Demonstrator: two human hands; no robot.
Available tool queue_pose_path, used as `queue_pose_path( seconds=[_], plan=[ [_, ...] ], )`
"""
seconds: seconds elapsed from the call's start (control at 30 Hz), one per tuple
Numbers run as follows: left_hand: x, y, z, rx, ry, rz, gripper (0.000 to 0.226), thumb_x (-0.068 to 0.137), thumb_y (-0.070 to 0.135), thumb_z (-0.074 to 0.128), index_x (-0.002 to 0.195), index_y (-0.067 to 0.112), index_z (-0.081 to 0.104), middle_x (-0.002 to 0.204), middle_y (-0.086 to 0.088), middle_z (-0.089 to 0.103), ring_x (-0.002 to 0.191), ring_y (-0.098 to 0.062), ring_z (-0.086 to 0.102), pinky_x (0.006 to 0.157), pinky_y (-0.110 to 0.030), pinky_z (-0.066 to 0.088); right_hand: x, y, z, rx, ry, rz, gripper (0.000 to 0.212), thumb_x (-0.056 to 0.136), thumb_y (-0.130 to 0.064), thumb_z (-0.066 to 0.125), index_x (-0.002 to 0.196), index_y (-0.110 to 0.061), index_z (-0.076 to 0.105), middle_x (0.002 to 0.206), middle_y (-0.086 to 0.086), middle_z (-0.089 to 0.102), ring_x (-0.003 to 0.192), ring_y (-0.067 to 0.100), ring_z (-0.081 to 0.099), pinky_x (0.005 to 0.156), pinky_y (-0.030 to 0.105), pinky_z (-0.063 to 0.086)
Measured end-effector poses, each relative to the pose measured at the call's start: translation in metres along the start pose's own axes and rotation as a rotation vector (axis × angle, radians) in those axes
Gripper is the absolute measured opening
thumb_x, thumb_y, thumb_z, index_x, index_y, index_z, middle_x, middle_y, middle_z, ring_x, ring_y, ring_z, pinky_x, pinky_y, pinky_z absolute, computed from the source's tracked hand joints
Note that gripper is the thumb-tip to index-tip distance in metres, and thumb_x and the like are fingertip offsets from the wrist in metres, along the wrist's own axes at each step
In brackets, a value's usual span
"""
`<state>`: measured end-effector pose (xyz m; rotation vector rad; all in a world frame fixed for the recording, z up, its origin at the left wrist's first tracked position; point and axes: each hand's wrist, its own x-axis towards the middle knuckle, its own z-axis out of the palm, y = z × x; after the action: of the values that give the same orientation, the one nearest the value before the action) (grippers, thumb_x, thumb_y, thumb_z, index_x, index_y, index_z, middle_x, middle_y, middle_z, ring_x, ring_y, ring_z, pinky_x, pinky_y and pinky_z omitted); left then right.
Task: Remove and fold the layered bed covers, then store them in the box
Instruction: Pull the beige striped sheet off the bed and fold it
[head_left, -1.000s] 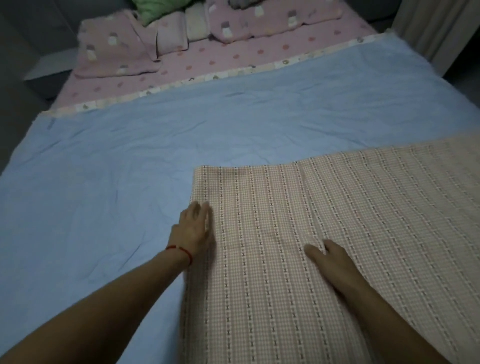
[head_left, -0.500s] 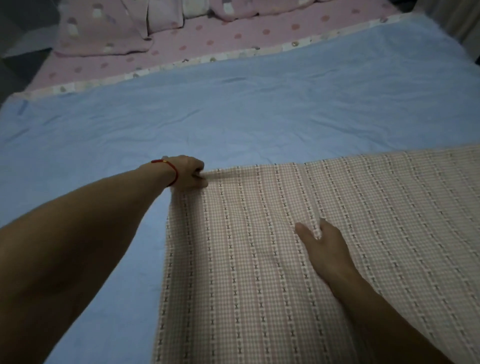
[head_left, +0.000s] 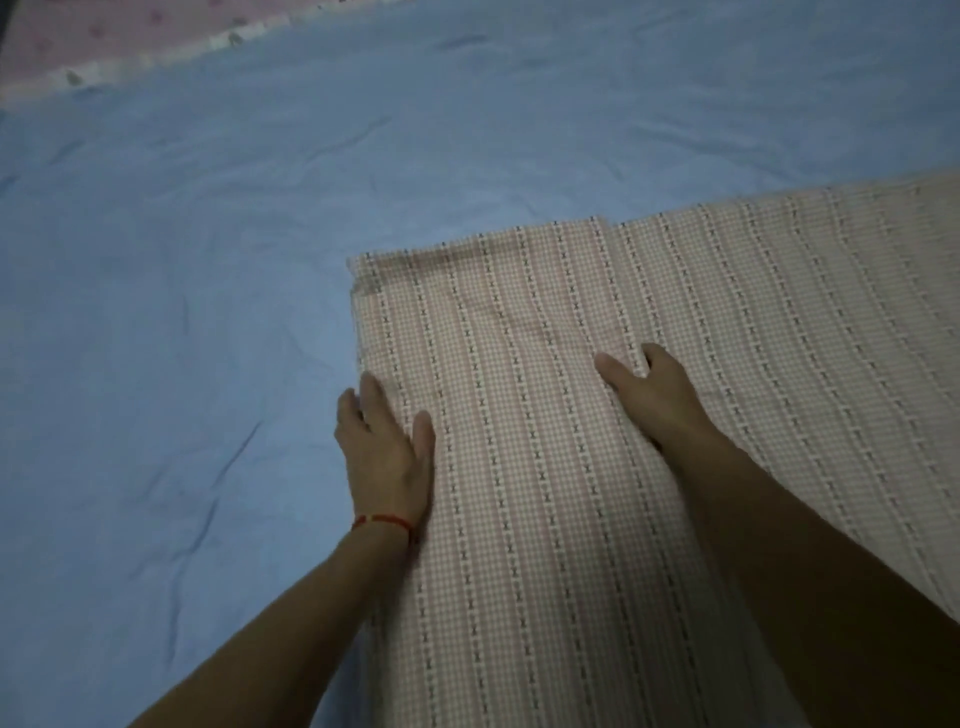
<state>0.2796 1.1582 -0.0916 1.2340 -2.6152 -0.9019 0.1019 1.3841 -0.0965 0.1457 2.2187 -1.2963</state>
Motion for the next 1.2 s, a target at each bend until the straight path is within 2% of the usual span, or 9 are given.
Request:
queue_pose_path(
  seconds=[0.23, 0.4, 0.53, 0.67, 0.77, 0.87, 1.0, 1.13, 1.2],
  plan=[
    [-0.140, -0.055, -0.066, -0.244, -0.404, -0.289, 0.053, 0.088, 0.042, 0.072, 0.130, 0.027, 0.042, 0.116, 0.016, 0.061, 0.099, -0.006, 0.061, 0.092, -0.034, 0.051, -0.169, 0.089, -0.040, -0.120, -0.244, 0.084, 0.036, 0.091, -0.047, 0.068, 0.123, -0.029, 0.065, 0.111, -0.015, 0.072, 0.098, -0.006, 0.067, 0.094, 0.029, 0.054],
    [-0.161, -0.081, -0.085, -0.292, -0.563, -0.293, 0.028, 0.090, 0.033, 0.072, 0.112, 0.027, 0.056, 0.108, 0.014, 0.067, 0.094, 0.002, 0.065, 0.079, -0.019, 0.051, -0.242, 0.123, -0.035, -0.057, -0.065, 0.141, 0.035, 0.088, -0.046, 0.065, 0.117, -0.026, 0.067, 0.107, -0.016, 0.072, 0.092, -0.008, 0.065, 0.097, 0.032, 0.053],
    [-0.160, -0.083, -0.086, -0.155, -0.604, -0.249, 0.024, 0.090, 0.034, 0.072, 0.104, 0.029, 0.053, 0.103, 0.016, 0.063, 0.095, -0.002, 0.062, 0.080, -0.023, 0.052, -0.245, 0.117, -0.022, -0.343, 0.039, 0.170, 0.042, 0.091, -0.050, 0.065, 0.116, -0.018, 0.053, 0.097, -0.005, 0.068, 0.078, 0.006, 0.063, 0.079, 0.039, 0.057],
    [-0.110, -0.064, -0.077, -0.096, -0.444, -0.267, 0.045, 0.079, 0.059, 0.073, 0.106, 0.025, 0.060, 0.096, 0.012, 0.068, 0.087, -0.009, 0.066, 0.076, -0.033, 0.055, -0.210, 0.077, 0.002, -0.737, 0.281, -0.259, 0.073, 0.085, -0.047, 0.067, 0.145, -0.015, 0.040, 0.142, 0.016, 0.049, 0.121, 0.032, 0.052, 0.097, 0.054, 0.047],
    [-0.048, -0.043, -0.066, -0.098, -0.348, -0.286, 0.065, 0.074, 0.074, 0.062, 0.100, 0.015, 0.067, 0.093, 0.002, 0.073, 0.085, -0.017, 0.069, 0.072, -0.033, 0.054, -0.154, 0.054, 0.013, -0.886, 0.131, -0.430, 0.080, 0.094, -0.057, 0.045, 0.161, -0.030, 0.011, 0.169, 0.013, -0.001, 0.155, 0.036, 0.002, 0.119, 0.067, 0.011],
    [0.019, -0.009, -0.050, -0.179, -0.264, -0.287, 0.061, 0.081, 0.066, 0.063, 0.099, 0.007, 0.069, 0.091, -0.005, 0.073, 0.089, -0.024, 0.070, 0.072, -0.030, 0.049, -0.093, 0.044, 0.021, -1.002, 0.026, -0.475, 0.074, 0.097, -0.064, 0.022, 0.162, -0.033, 0.001, 0.169, 0.010, -0.015, 0.154, 0.034, -0.019, 0.119, 0.068, -0.001],
    [0.110, 0.042, -0.037, -0.294, -0.126, -0.338, 0.049, 0.091, 0.054, 0.061, 0.103, 0.006, 0.067, 0.104, -0.008, 0.067, 0.090, -0.023, 0.065, 0.078, -0.031, 0.050, -0.054, 0.050, 0.027, -1.006, 0.110, -0.481, 0.074, 0.100, -0.062, 0.021, 0.163, -0.026, 0.006, 0.169, 0.014, -0.005, 0.156, 0.035, -0.009, 0.120, 0.065, 0.004],
    [0.185, 0.071, -0.029, -0.300, -0.093, -0.379, 0.074, 0.091, 0.054, 0.062, 0.141, 0.000, 0.047, 0.139, -0.014, 0.053, 0.123, -0.031, 0.056, 0.101, -0.042, 0.049, -0.048, 0.067, 0.035, -1.025, 0.292, -0.618, 0.071, 0.101, -0.052, 0.037, 0.161, -0.017, 0.023, 0.167, 0.020, 0.011, 0.155, 0.040, 0.006, 0.119, 0.068, 0.013],
    [0.205, 0.072, -0.021, -0.312, -0.110, -0.435, 0.073, 0.090, 0.041, 0.070, 0.144, 0.000, 0.041, 0.139, -0.009, 0.051, 0.117, -0.027, 0.056, 0.097, -0.040, 0.051, -0.042, 0.070, 0.037, -0.988, 0.342, -0.659, 0.070, 0.099, -0.048, 0.044, 0.159, -0.016, 0.028, 0.166, 0.021, 0.016, 0.154, 0.041, 0.011, 0.117, 0.068, 0.016]
  ],
)
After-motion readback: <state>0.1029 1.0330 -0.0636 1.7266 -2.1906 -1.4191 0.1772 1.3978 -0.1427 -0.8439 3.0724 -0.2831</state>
